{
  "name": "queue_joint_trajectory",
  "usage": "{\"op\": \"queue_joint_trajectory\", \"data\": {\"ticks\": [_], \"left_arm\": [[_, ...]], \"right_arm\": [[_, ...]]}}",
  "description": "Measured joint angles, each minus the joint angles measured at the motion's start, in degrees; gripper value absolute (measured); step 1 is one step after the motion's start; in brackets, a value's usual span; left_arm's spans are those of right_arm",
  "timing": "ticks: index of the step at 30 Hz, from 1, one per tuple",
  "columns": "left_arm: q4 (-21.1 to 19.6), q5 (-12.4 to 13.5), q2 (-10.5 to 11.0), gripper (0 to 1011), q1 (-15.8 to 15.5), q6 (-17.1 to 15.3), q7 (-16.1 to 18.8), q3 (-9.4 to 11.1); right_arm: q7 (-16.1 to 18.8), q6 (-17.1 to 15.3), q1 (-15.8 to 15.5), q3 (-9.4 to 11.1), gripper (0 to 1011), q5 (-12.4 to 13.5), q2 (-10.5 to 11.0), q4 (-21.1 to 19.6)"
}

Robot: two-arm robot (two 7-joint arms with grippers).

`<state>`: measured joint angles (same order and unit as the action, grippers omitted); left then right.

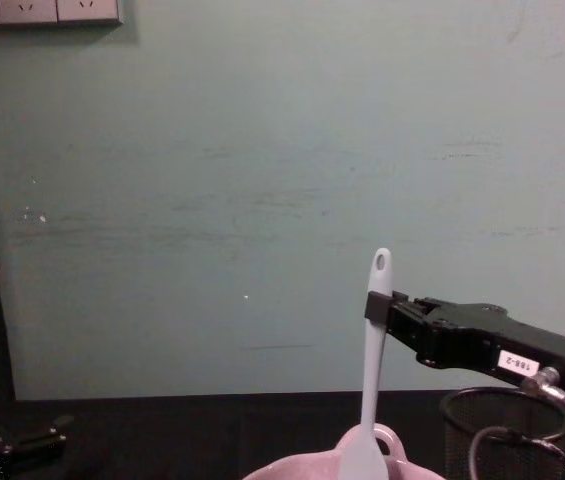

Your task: Use the one hand to pick up the spoon and stir the clear water in the bowl.

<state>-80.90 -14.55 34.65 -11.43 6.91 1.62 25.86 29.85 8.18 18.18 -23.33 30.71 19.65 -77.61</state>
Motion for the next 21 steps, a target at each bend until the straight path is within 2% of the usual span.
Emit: {"op": "queue_joint_trajectory", "data": {"ticks": [8,21], "left_arm": [[0.00,0.00,0.00,1005,0.00,0.00,0.00,0.00],[0.00,0.00,0.00,1005,0.00,0.00,0.00,0.00]], "right_arm": [[0.28,0.26,-1.68,0.30,110,-0.94,1.18,-2.63],[3.16,-1.57,-5.78,-2.43,110,-1.82,4.05,-9.85]]}}
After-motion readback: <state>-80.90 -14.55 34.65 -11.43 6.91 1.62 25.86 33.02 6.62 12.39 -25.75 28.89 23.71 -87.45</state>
